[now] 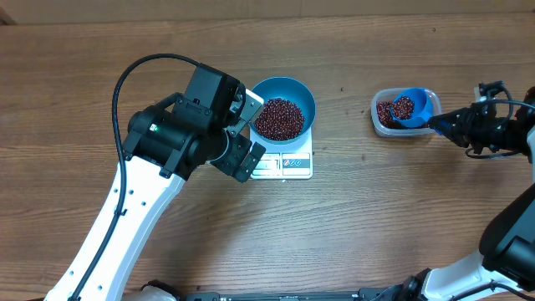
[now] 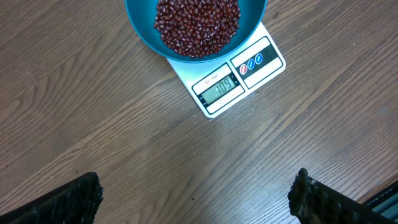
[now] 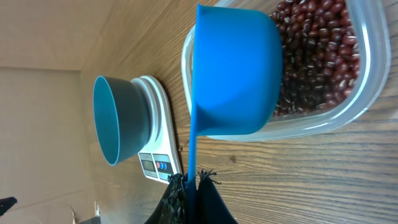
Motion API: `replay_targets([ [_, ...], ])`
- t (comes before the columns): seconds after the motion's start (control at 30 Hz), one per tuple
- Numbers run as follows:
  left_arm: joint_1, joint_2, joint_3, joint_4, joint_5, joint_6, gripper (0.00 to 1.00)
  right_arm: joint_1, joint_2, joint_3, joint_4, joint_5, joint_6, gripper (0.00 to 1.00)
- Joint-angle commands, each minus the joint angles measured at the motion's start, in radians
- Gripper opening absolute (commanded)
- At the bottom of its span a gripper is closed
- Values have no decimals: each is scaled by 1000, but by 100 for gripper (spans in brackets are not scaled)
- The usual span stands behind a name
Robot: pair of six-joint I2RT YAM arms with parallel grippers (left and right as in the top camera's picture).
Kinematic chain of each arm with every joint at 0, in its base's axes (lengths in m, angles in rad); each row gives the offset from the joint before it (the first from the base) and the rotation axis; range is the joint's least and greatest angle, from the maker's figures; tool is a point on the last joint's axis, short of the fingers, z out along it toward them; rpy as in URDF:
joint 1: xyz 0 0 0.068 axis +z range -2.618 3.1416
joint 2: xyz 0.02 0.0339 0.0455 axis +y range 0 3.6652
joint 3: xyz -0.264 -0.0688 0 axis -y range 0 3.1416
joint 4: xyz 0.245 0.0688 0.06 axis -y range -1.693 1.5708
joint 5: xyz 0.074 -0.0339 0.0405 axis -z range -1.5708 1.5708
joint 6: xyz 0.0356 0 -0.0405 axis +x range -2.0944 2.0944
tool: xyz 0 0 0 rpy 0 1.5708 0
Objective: Scoop item into bowl and weigh 150g on scale
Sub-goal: 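Dip the scoop into the tub and scoop more red beans, then carry the filled scoop over the teal bowl with the right gripper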
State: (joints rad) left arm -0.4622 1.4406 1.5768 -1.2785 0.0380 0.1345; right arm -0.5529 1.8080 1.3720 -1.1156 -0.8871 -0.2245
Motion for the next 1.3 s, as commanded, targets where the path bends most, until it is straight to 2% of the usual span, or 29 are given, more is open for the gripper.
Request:
replay_targets([
  [0.0, 4, -3, -2, 0, 11, 16, 99, -8, 1, -6, 4, -85, -21, 4],
  [0.27, 4, -3, -2, 0, 10, 16, 100, -6, -25, 19, 4, -147, -46, 4],
  [0.5, 4, -3, -2, 0, 11, 16, 100, 38, -161, 87, 3, -147, -41, 4],
  [0.7, 4, -3, -2, 0, 11, 16, 100, 175, -227, 132, 8, -147, -11, 4],
  [0.9, 4, -3, -2, 0, 11, 16, 100, 371, -230, 146, 47, -130, -10, 4],
  [1.1, 4, -3, -2, 0, 10, 16, 100, 555, -230, 146, 79, 35, 1, 4],
  [1.27, 4, -3, -2, 0, 11, 16, 100, 662, -230, 146, 132, 212, 76, 4],
])
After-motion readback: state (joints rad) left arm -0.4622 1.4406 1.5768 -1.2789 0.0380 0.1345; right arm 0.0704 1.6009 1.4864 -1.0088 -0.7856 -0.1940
